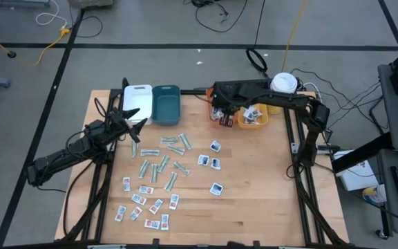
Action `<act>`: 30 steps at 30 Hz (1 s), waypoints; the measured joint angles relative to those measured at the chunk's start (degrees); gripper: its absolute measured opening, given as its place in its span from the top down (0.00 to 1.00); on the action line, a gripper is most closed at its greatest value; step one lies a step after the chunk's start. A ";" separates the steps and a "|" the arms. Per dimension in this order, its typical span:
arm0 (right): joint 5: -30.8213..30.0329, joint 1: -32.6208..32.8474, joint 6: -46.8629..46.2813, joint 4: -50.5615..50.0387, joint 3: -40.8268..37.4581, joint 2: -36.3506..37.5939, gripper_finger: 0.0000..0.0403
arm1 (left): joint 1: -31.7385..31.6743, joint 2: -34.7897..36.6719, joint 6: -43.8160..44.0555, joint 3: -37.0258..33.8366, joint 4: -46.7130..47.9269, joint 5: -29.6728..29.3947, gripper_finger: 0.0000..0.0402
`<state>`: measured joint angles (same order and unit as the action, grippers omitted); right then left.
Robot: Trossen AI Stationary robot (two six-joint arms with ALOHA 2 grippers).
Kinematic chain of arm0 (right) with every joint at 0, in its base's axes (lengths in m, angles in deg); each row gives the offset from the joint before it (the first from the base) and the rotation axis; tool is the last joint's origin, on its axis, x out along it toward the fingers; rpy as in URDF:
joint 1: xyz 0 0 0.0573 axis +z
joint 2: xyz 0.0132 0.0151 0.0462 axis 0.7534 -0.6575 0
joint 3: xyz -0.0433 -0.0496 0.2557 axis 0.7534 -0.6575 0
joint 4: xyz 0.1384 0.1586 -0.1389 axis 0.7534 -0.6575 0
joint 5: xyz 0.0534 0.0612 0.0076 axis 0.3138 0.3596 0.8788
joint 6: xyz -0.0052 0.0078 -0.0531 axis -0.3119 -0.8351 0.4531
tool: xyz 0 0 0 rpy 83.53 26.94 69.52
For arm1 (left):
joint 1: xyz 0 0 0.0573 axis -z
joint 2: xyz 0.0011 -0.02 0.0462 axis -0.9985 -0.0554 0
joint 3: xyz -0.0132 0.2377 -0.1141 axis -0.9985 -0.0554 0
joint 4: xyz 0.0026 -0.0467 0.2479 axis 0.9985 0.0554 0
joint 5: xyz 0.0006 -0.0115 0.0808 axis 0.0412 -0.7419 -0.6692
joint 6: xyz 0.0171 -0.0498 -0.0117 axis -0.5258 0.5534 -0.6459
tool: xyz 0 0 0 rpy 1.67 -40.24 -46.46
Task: Pick & Place First Aid Supplies
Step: Put the alcohol pad into the orange bin
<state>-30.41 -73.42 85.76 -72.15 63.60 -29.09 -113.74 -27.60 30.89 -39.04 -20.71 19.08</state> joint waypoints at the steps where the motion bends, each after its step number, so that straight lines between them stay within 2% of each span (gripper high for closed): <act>1: 0.02 -0.75 0.97 0.83 0.00 0.00 1.00 | 0.00 0.00 0.02 0.00 -0.02 0.00 0.26; 7: 0.11 -4.83 4.24 4.28 0.00 -0.17 1.00 | 0.00 0.00 0.00 0.00 -0.01 0.01 0.26; 13: 0.19 -6.29 5.32 6.74 -0.16 -0.17 1.00 | 0.00 0.00 0.00 0.00 -0.01 0.00 0.26; 18: 0.49 -5.67 5.49 13.52 -4.53 -0.28 1.00 | 0.00 0.00 0.00 0.00 0.00 0.02 0.26; 22: 3.39 -5.05 5.25 17.48 -7.90 -0.24 1.00 | 0.00 0.00 0.02 0.00 -0.02 0.02 0.26; 30: 3.39 -4.27 6.04 23.53 -14.31 -0.28 0.99 | 0.00 0.00 0.02 0.00 -0.02 0.01 0.26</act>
<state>-27.02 -77.68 91.80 -48.63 49.29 -29.38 -113.74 -27.60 30.90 -39.04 -20.72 19.09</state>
